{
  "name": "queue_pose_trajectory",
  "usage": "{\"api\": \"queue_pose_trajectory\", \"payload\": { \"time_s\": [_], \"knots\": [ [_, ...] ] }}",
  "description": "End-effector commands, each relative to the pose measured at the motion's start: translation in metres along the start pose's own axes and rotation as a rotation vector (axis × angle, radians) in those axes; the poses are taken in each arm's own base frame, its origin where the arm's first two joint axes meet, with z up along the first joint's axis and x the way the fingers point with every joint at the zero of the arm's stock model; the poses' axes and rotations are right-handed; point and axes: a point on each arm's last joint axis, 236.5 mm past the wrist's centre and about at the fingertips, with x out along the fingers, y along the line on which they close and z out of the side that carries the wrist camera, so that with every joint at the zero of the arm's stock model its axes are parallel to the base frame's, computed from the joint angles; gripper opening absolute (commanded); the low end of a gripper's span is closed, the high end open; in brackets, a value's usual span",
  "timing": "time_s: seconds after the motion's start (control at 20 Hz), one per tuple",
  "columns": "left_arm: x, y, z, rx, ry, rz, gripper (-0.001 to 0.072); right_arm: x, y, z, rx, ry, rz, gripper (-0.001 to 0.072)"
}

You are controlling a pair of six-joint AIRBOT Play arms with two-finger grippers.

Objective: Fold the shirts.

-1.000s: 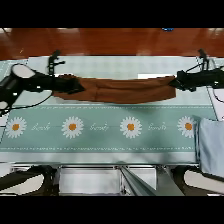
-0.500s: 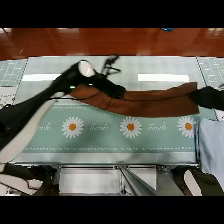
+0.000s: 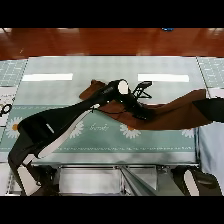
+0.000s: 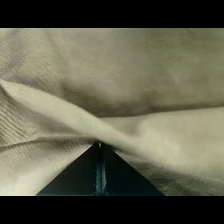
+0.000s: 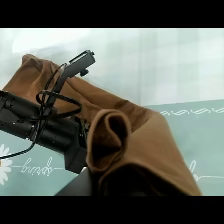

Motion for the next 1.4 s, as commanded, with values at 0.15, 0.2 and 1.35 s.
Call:
{"api": "queue_pose_trajectory", "payload": {
  "time_s": [0.15,0.2,1.35],
  "knots": [
    [-0.121,0.068,0.014,-0.128,-0.108,0.011,0.0025,0.033,0.035,0.011,0.033,0.059,0.188,0.0019],
    [-0.152,0.081,0.013,-0.145,-0.169,0.029,0.0025,0.045,0.050,0.016,0.034,0.062,0.244,0.0019],
    [-0.289,0.127,-0.158,-0.310,-0.556,0.235,0.0025,0.366,0.226,-0.052,0.094,0.456,0.481,0.0019]
  ]
}}
